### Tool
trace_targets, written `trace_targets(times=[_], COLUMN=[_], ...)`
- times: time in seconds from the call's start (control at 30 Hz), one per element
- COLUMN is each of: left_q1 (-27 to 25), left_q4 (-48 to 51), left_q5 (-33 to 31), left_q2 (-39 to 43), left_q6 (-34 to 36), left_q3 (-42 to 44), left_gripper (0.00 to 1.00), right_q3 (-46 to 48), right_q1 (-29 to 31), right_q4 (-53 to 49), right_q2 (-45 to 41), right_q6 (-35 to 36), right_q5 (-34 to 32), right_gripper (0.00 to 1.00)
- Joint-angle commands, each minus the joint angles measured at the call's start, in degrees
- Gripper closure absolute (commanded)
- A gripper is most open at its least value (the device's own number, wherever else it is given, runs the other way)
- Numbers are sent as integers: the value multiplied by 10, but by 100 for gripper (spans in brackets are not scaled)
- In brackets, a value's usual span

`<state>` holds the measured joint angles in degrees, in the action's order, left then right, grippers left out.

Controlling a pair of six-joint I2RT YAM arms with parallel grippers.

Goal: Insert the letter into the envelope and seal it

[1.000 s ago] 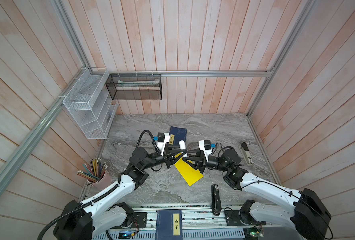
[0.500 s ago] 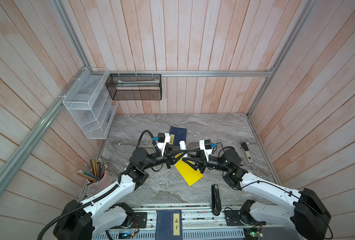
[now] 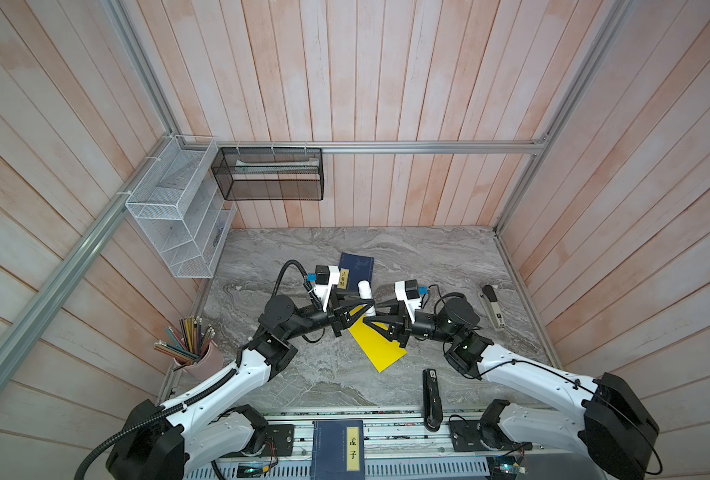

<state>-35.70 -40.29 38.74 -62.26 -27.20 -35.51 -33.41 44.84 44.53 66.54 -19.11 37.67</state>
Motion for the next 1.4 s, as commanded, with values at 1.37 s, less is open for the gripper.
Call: trace_targets(times=[1.37], left_q1=[-60], left_q4=[92], left_q5=[-183], left_q2=[33], left_q6=[115], left_q3=[-6], left_gripper=[100], right_q3=[-30], right_q1=[68], right_q4=[-100], right_q2=[-42], right_q6=[98], right_q5=[-254], right_gripper=[100])
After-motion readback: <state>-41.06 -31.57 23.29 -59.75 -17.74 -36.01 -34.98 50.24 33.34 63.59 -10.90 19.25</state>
